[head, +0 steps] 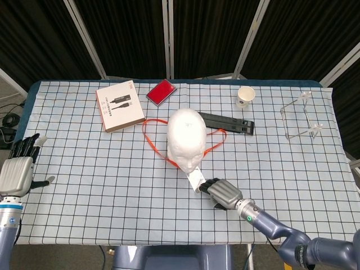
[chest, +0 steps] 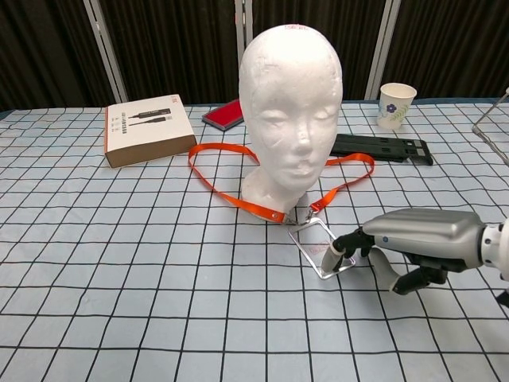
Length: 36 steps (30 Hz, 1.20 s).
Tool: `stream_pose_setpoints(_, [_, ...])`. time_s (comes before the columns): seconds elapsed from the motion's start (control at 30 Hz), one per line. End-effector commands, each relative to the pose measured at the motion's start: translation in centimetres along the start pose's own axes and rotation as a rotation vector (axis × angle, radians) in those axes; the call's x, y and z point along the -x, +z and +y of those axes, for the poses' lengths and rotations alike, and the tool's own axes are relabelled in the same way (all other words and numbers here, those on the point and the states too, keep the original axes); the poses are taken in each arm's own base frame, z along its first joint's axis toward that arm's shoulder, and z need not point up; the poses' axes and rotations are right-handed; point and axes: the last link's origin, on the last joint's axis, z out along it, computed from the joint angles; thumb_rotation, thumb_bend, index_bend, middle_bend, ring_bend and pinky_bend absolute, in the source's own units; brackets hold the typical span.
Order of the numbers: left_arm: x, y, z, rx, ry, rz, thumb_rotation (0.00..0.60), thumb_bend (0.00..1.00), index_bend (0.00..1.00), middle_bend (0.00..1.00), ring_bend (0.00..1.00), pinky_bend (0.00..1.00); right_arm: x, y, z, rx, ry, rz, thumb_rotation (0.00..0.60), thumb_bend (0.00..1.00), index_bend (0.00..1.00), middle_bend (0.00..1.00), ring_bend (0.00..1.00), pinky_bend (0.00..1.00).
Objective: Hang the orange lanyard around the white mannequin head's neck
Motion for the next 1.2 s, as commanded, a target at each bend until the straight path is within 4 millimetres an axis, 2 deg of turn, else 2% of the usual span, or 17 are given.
stream_pose_setpoints(0.03, [0.1,0.0,0.0,0.001,0.002,-0.001,0.6,0.0,0.0,0.0,0.0,0.0,0.2,-0.6,-0.4,-0.011,0.015,-0.035,0.6,1.0,0.27,0.27,0.22,0.26])
stream_pose_setpoints(0.9, [0.4,-0.2,0.3,0.004,0.008,-0.01,0.6,0.0,0.0,0.0,0.0,0.0,2.5,-6.0,-4.6,-0.125,0.02,-0.244,0.6,1.0,0.28,0.28,0.23,0.27])
stream_pose_setpoints(1.0, [0.3,-0.3,0.3,0.005,0.01,-0.009,0.6,0.0,0.0,0.0,0.0,0.0,2.4,-6.5,-5.0,-0.143,0.017,-0.228,0.6,1.0,0.28,0.28,0.23,0.27])
stream_pose_setpoints(1.2, [0.3,-0.4,0.2,0.003,0.008,-0.009,0.6,0.0,0.0,0.0,0.0,0.0,0.3,-8.0,-5.0,-0.217,-0.139,-0.042,0.6,1.0,0.28,0.28,0.23,0.27])
